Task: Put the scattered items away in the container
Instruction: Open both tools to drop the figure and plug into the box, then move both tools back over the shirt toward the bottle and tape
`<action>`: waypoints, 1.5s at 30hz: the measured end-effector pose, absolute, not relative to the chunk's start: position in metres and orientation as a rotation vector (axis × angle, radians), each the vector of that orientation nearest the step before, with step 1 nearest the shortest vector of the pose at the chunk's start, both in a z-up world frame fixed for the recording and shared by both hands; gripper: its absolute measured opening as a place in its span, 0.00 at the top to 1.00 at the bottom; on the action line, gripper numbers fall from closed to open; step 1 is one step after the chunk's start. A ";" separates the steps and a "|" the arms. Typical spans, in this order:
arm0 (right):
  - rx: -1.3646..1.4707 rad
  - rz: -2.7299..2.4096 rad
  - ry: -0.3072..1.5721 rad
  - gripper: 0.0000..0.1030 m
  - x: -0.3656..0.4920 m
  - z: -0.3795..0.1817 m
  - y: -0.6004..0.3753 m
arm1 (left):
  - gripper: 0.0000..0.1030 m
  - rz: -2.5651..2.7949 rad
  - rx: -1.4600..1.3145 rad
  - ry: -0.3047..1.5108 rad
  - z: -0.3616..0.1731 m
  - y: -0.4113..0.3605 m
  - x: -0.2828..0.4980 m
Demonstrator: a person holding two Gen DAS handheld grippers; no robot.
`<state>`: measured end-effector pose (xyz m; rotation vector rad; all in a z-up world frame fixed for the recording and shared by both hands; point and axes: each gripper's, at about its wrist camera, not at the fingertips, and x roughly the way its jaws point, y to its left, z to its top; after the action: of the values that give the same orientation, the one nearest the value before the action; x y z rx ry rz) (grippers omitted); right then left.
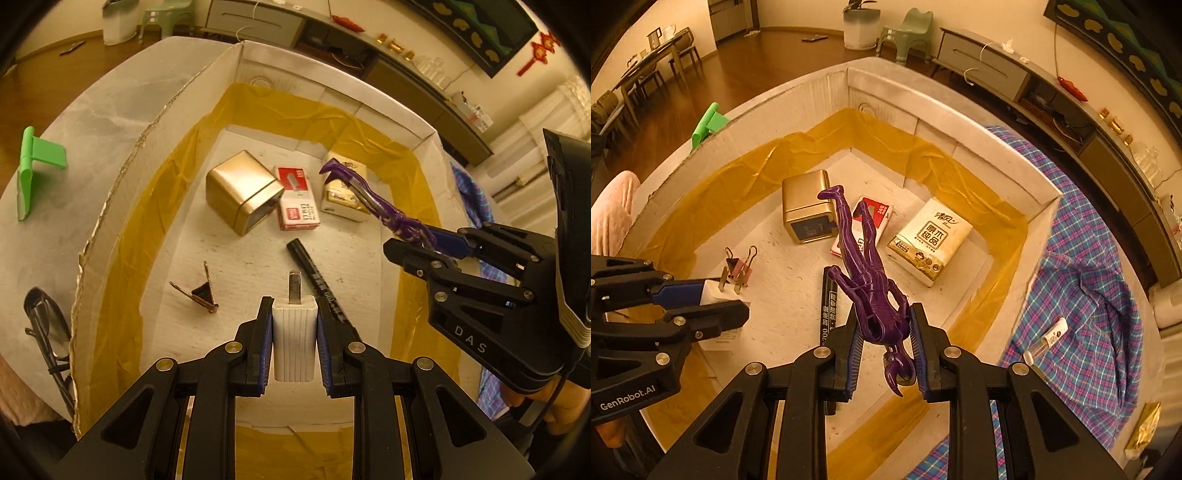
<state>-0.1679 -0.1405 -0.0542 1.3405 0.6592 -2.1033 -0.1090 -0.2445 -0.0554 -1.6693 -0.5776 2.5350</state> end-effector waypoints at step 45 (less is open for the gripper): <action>1.296 -2.293 -0.278 0.58 -0.160 -0.083 0.098 | 0.57 2.522 -1.364 -0.240 0.016 -0.067 -0.091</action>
<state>-0.1603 0.0979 -0.0829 1.2963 -0.2776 -2.2933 -0.0909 -0.0667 0.0162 -1.3644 -0.2404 2.5221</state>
